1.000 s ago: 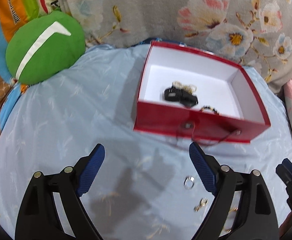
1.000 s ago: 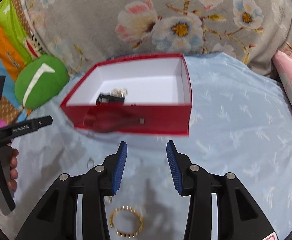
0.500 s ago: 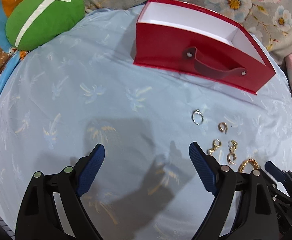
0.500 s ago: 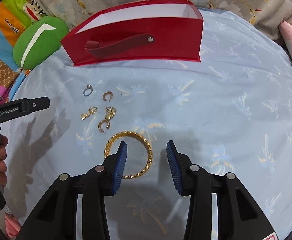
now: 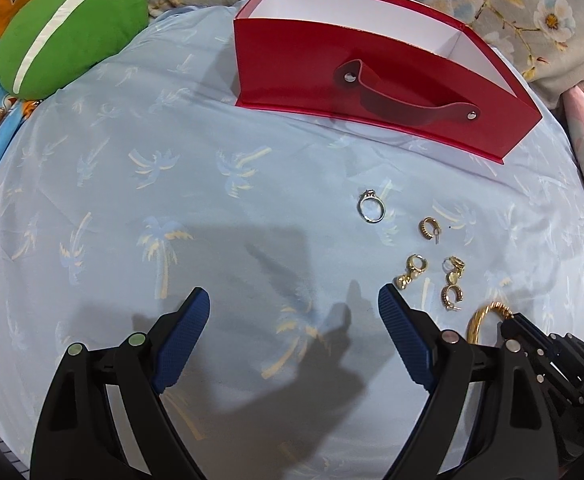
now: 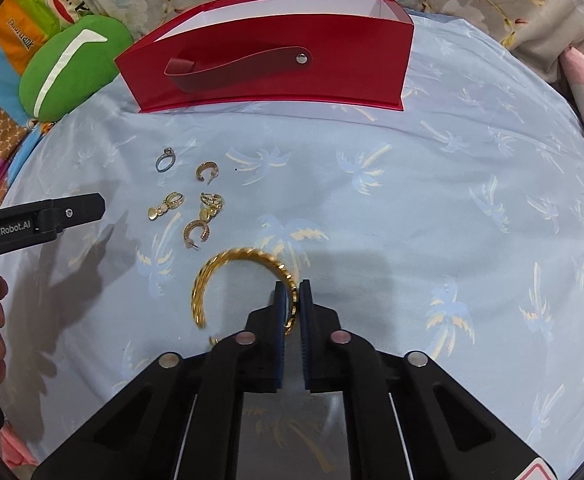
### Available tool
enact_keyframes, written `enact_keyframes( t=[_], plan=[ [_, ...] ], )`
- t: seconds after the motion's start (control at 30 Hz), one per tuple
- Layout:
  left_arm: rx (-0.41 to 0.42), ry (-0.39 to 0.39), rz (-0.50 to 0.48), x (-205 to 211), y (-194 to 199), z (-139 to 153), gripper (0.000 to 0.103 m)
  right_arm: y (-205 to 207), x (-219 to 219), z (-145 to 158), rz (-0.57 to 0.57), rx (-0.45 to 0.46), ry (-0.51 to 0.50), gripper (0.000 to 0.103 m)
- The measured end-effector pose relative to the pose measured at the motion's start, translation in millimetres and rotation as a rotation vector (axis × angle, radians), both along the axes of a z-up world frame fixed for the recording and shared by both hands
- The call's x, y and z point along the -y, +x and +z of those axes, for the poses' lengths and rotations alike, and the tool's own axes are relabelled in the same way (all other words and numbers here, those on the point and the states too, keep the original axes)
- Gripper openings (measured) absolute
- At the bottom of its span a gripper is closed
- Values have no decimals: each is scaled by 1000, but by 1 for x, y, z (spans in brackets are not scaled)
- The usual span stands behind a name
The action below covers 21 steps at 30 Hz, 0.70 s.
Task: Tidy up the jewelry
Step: 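Grasp the twisted gold bangle with the right tool while the left tool grasps the silver ring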
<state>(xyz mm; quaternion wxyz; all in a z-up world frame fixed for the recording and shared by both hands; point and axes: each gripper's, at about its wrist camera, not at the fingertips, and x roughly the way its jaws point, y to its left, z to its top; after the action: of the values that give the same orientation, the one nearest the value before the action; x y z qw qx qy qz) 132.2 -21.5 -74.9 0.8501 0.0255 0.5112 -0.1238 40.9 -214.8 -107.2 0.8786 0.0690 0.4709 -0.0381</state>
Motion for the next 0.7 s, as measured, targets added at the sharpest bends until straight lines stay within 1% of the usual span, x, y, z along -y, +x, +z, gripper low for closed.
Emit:
enact_keyframes(
  t=[0.17, 0.33, 0.43, 0.47, 0.53, 0.57, 0.7],
  plan=[
    [2, -9, 4, 10, 14, 0, 84, -4, 2, 9, -6, 20, 4, 4],
    [-23, -29, -10, 31, 36, -7, 82, -6, 5, 21, -6, 41, 3, 4],
    [-20, -24, -22, 45, 45, -12, 75, -7, 7, 24, -11, 48, 10, 4],
    [-21, -19, -20, 48, 47, -13, 71, -8, 7, 25, -12, 49, 11, 4],
    [5, 13, -15, 53, 49, -15, 66, -8, 8, 25, -16, 50, 17, 4],
    [18, 31, -17, 56, 49, -15, 62, -7, 9, 26, -18, 51, 19, 4],
    [59, 75, -24, 61, 46, -17, 54, -7, 12, 25, -25, 48, 29, 4]
  ],
)
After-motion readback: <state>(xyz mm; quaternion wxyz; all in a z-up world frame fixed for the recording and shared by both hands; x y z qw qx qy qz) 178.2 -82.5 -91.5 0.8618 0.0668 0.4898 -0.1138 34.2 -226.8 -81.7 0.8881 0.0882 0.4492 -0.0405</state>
